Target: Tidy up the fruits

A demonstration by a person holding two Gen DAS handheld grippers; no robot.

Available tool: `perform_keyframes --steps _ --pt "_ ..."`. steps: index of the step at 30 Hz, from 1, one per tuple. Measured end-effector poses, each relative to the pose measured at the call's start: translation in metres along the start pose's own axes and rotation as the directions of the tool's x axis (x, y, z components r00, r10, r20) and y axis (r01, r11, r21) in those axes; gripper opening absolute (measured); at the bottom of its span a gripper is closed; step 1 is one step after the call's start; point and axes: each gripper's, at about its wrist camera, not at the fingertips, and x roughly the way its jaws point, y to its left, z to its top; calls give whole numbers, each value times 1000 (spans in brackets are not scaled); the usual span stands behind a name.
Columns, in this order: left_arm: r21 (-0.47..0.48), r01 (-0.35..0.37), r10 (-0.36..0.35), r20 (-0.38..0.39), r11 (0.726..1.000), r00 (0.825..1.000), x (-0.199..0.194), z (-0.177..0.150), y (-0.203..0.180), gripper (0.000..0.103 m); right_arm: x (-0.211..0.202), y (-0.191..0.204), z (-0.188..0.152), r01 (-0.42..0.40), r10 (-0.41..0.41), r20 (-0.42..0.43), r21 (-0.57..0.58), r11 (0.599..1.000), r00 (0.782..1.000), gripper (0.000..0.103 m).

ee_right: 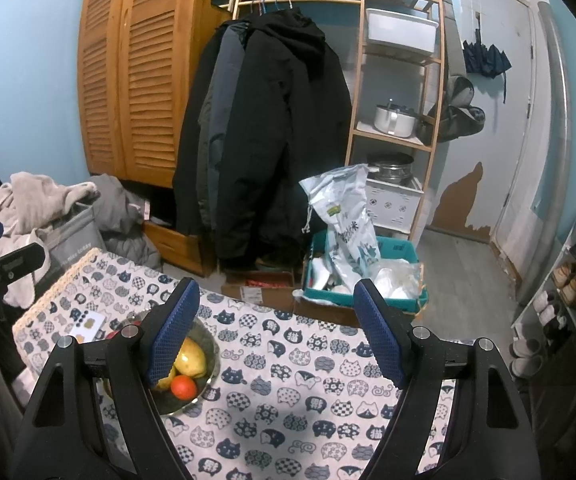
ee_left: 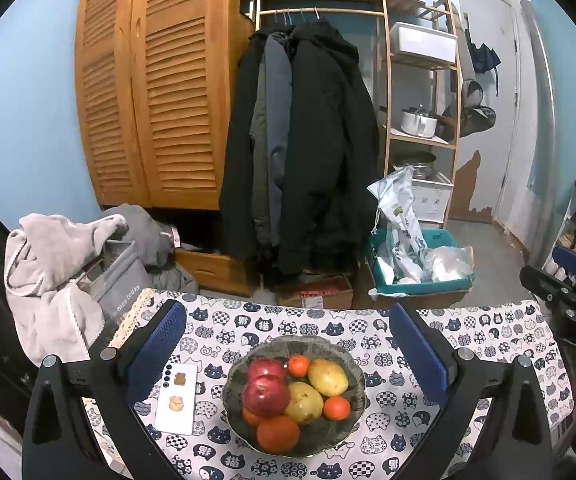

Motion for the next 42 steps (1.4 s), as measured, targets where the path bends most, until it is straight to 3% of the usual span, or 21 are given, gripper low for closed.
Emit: perform_keyframes --steps 26,30,42 --pt "-7 -8 8 -8 1000 1000 -4 -1 -1 102 0 -1 0 1 -1 -2 -5 1000 1000 78" --pt "15 -35 35 -5 999 999 -3 -1 -4 102 0 -4 0 6 -6 -3 -12 1000 1000 78" --pt "-20 -1 1 -17 1000 1000 -2 2 1 102 0 -8 -1 9 -9 -3 -15 1000 1000 78"
